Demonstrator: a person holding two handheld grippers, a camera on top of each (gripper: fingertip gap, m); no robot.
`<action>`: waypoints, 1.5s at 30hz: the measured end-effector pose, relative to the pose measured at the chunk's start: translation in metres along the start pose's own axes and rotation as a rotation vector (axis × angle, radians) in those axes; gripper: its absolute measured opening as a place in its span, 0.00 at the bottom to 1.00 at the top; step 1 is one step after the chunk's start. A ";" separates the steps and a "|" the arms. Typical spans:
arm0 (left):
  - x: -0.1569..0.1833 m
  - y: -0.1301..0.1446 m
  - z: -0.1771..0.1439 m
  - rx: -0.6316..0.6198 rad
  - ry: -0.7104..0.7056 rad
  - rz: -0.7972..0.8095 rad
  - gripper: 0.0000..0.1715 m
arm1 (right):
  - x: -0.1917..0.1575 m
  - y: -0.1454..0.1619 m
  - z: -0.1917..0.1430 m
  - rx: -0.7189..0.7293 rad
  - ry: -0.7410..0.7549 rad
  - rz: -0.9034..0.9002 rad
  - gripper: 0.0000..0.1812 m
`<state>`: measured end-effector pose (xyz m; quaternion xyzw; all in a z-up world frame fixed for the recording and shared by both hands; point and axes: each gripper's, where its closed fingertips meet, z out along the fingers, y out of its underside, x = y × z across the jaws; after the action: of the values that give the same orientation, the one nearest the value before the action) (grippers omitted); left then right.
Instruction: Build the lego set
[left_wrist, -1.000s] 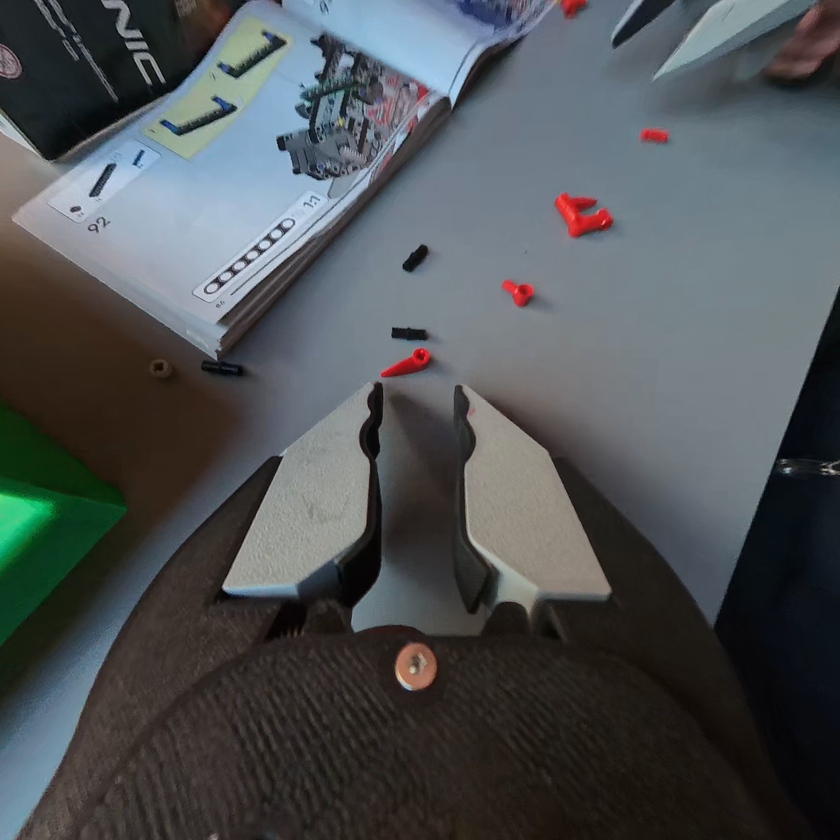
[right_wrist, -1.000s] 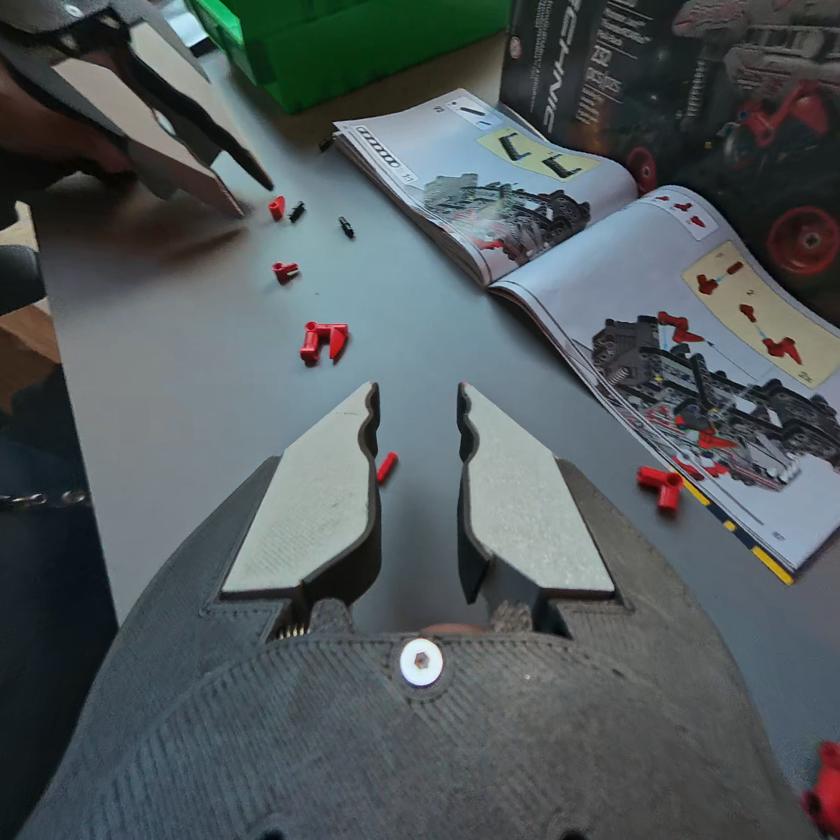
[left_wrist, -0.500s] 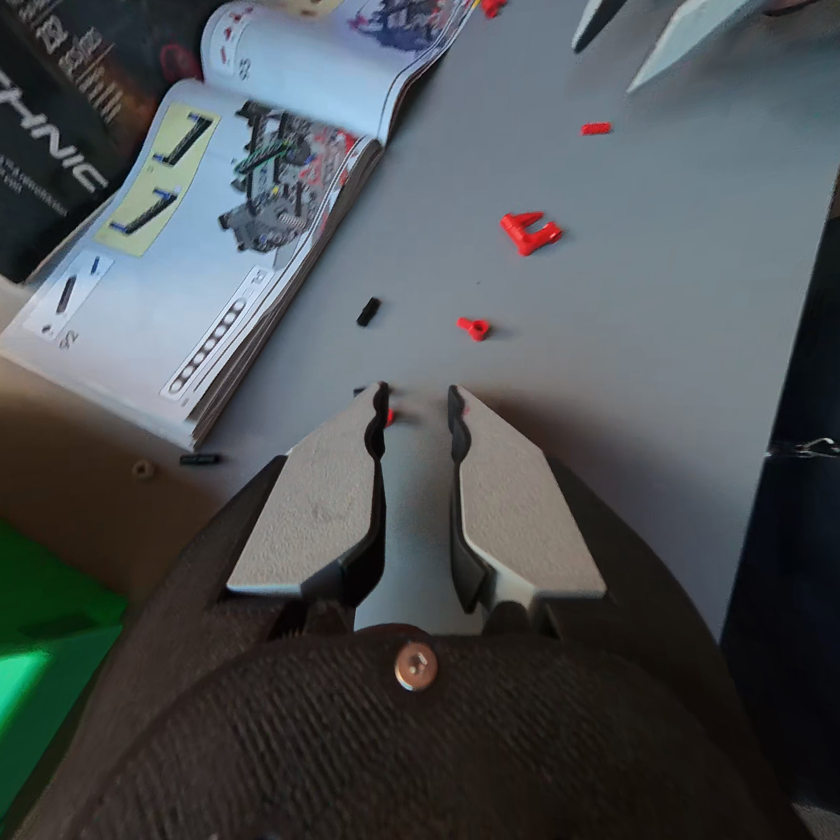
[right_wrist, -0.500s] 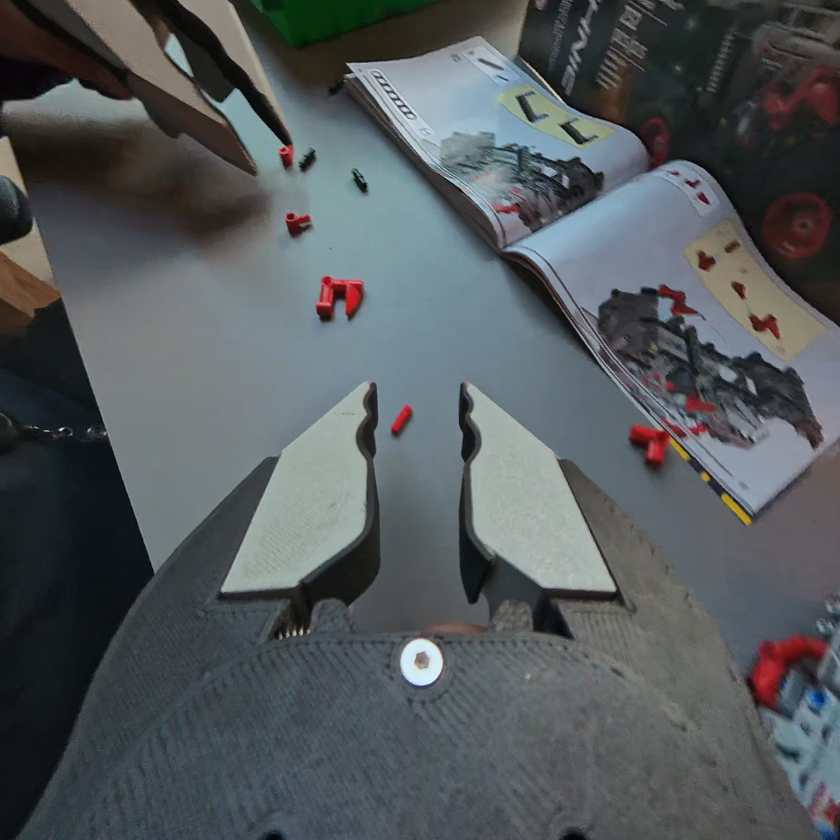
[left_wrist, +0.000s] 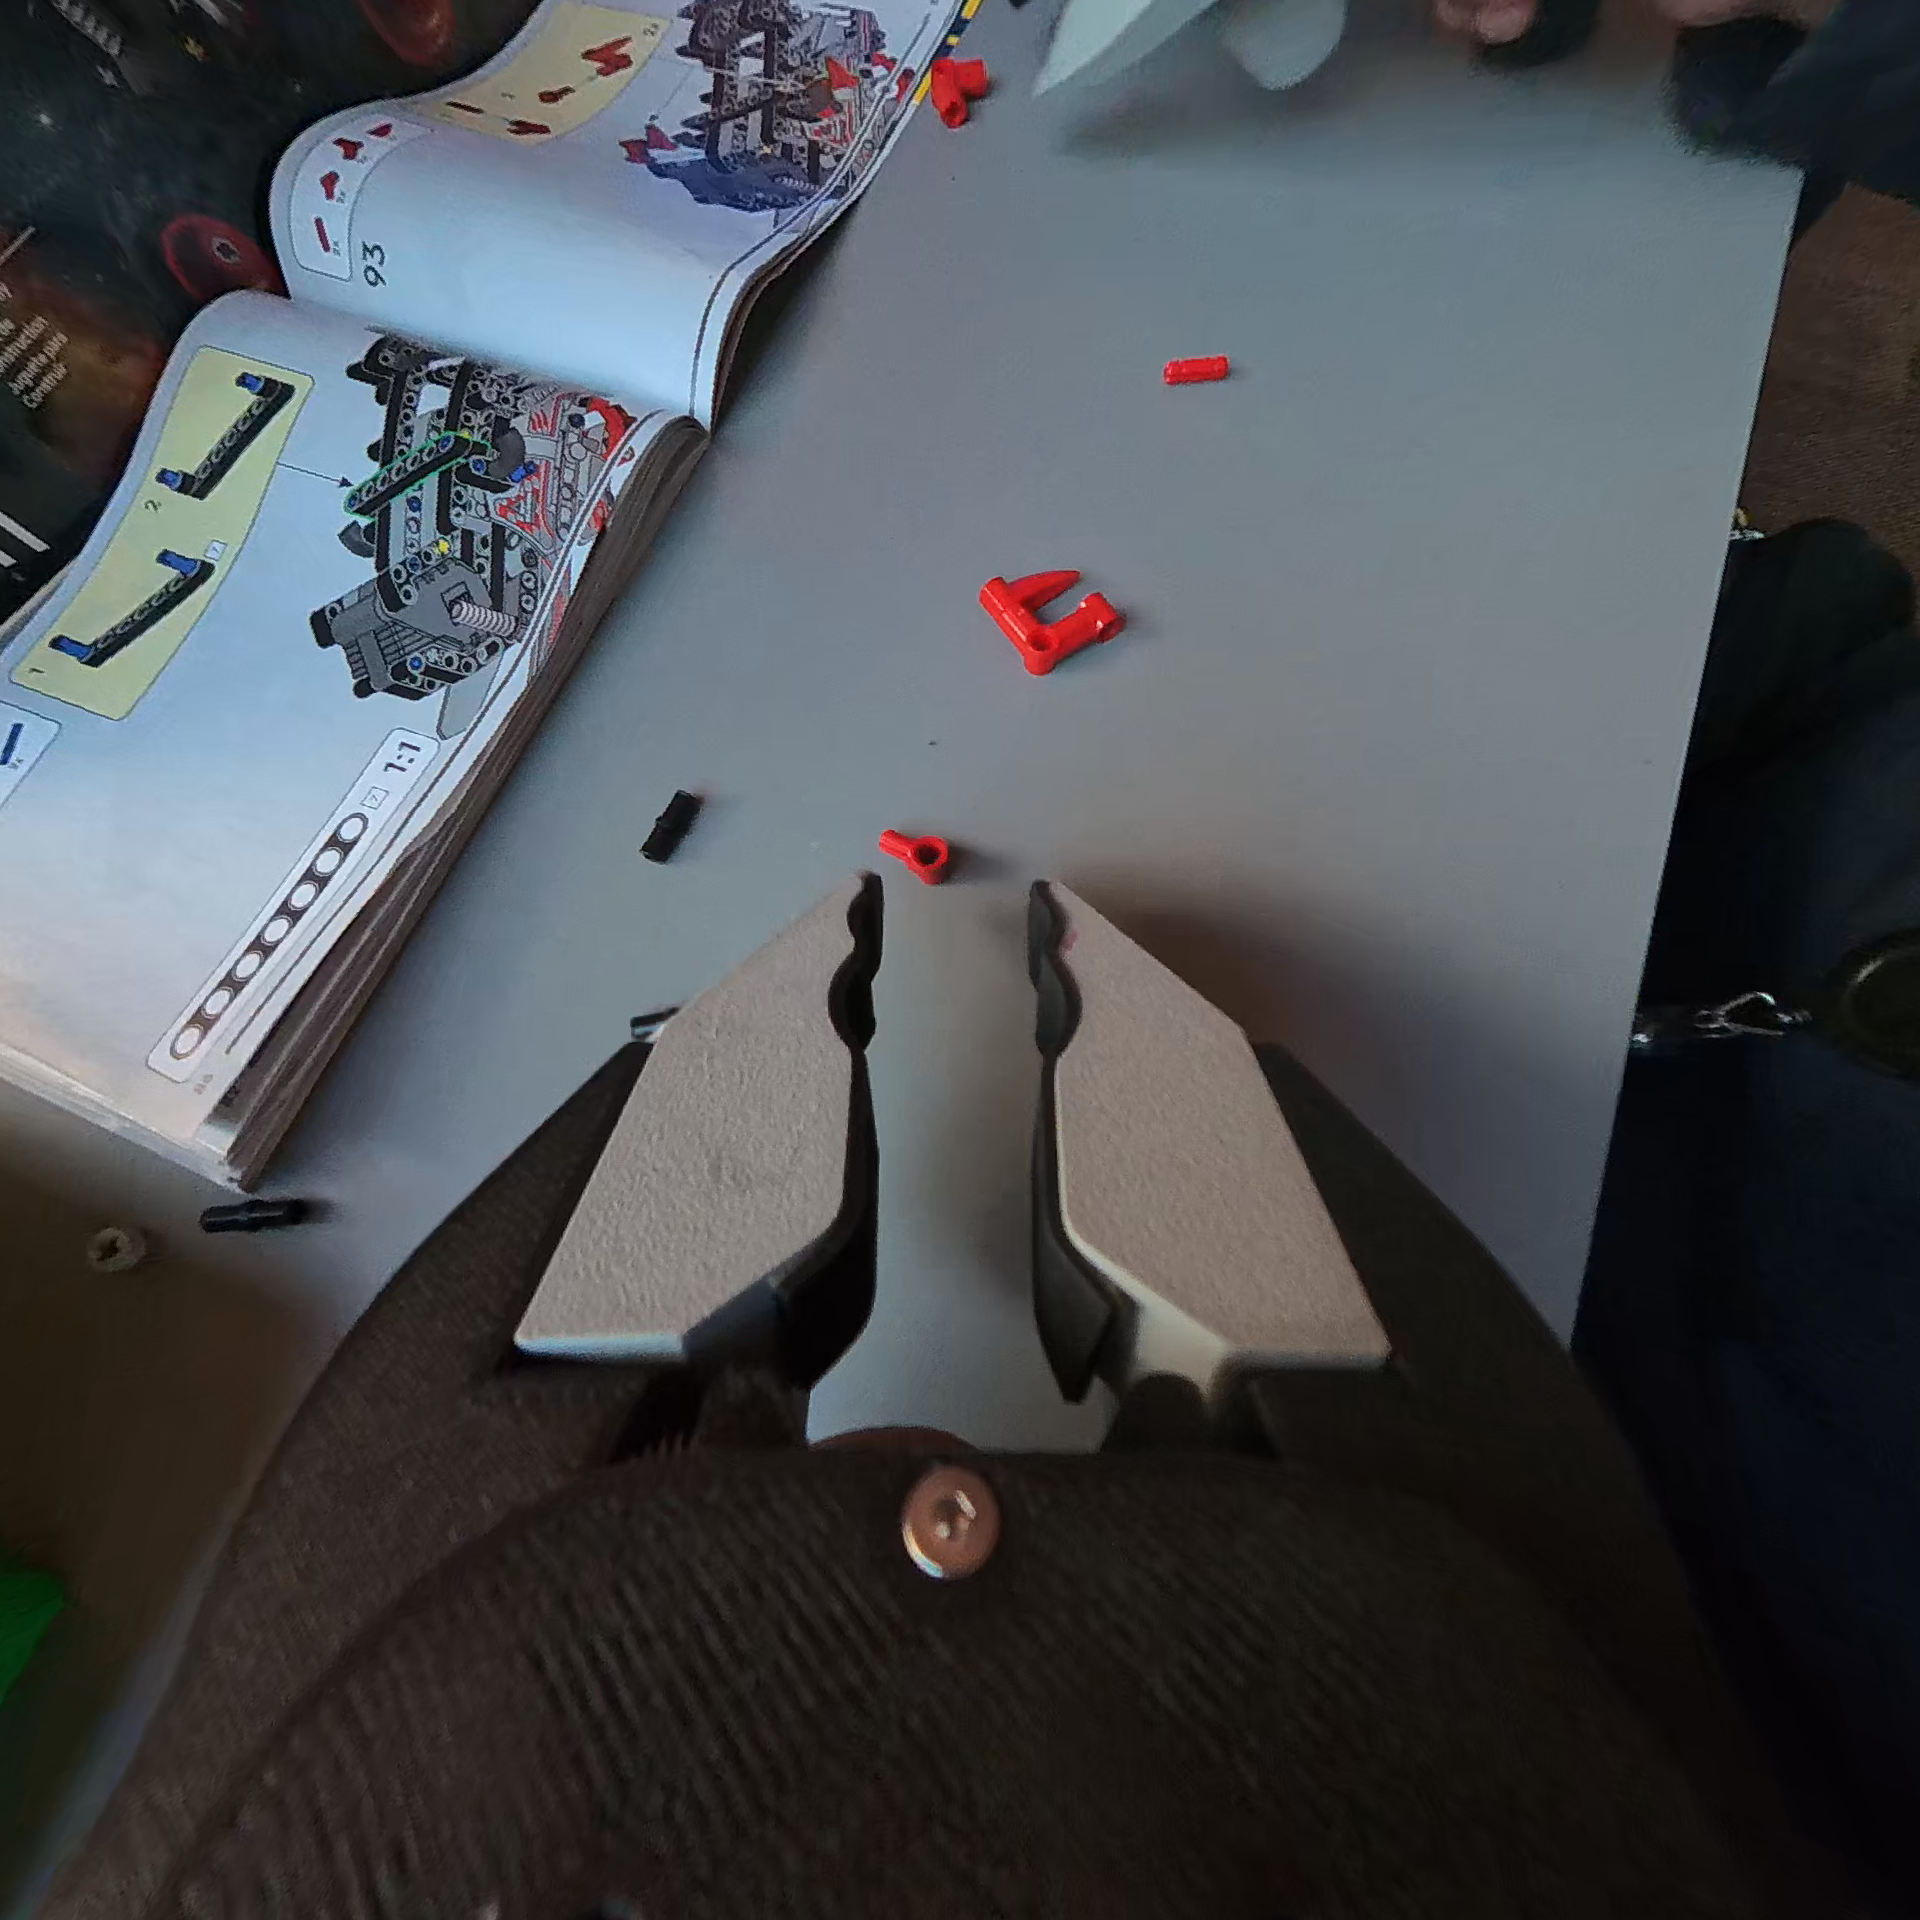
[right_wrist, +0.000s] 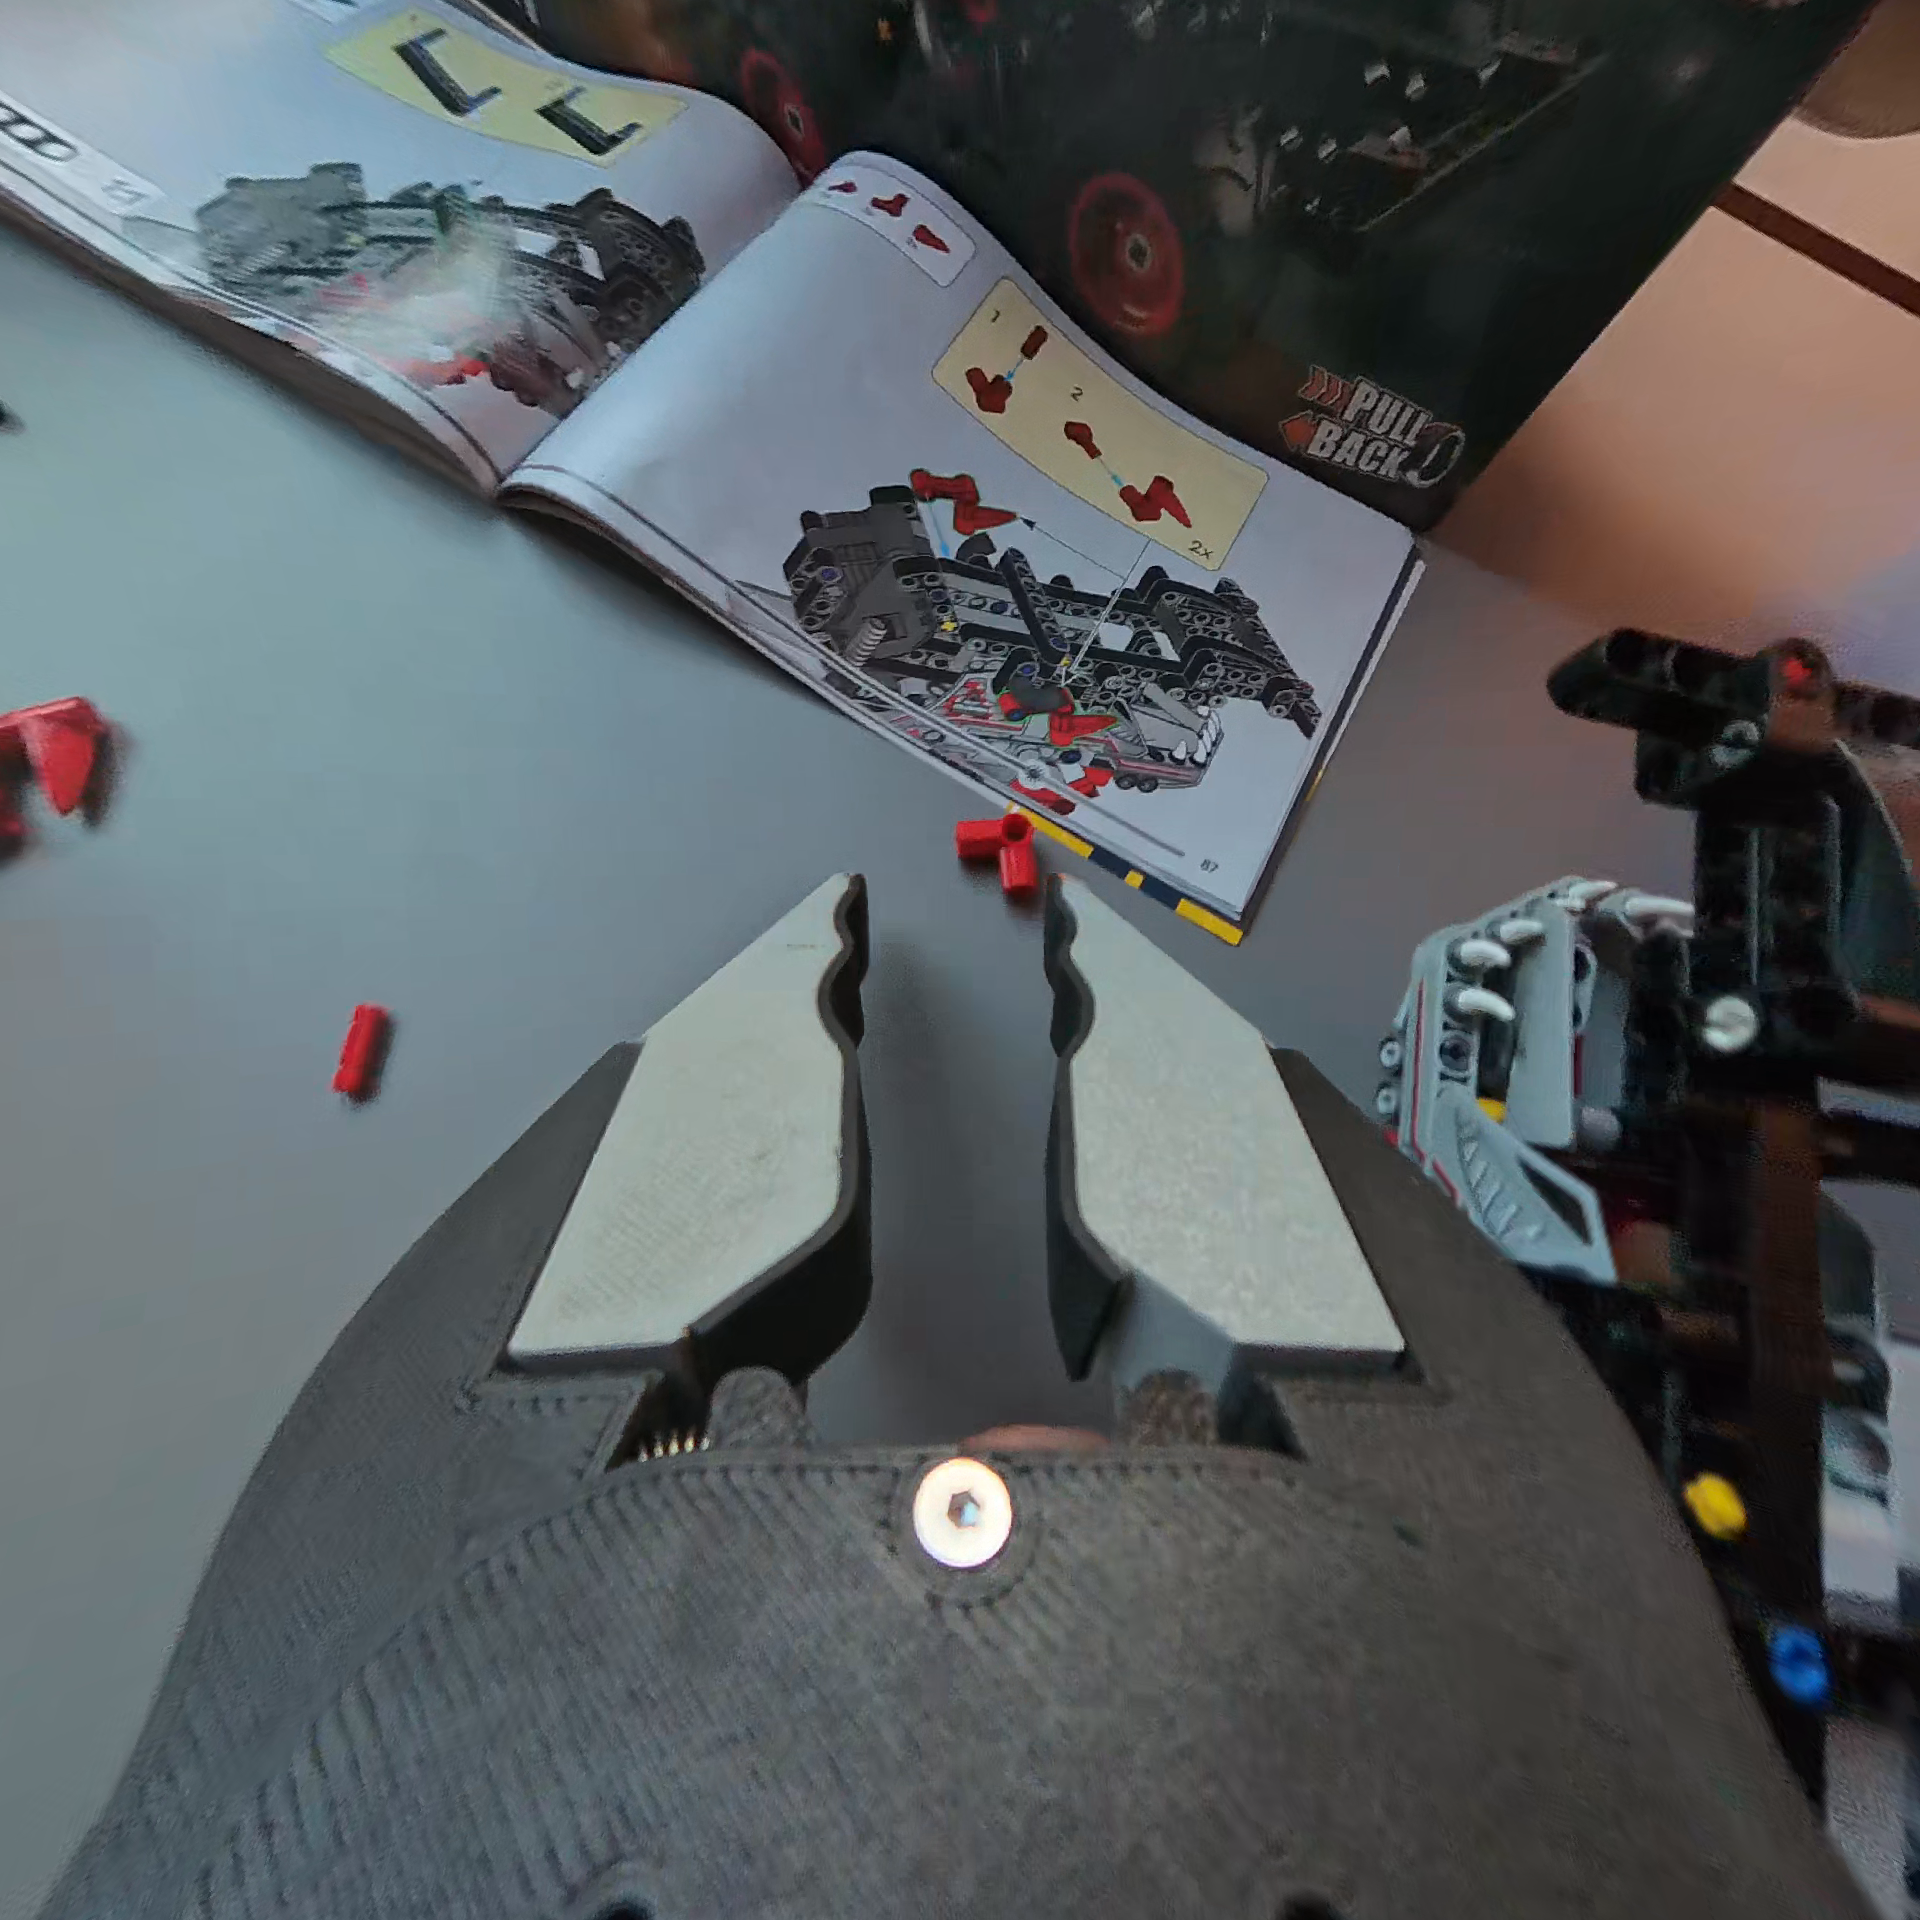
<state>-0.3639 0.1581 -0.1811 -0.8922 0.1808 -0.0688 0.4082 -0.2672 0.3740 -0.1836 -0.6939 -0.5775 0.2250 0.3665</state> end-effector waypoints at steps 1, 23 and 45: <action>0.001 0.002 0.000 -0.005 -0.002 0.000 0.14 | 0.003 0.000 0.005 -0.016 0.008 -0.002 0.16; 0.022 -0.023 0.007 0.035 0.073 -0.037 0.12 | -0.099 -0.015 -0.015 0.088 -0.385 -0.375 0.02; 0.069 -0.102 0.024 0.229 0.689 -0.353 0.02 | -0.139 -0.042 -0.071 0.352 -0.251 -0.823 0.03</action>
<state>-0.2666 0.2100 -0.1219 -0.7830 0.1421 -0.4525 0.4024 -0.2741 0.2243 -0.1222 -0.3016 -0.7978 0.2377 0.4648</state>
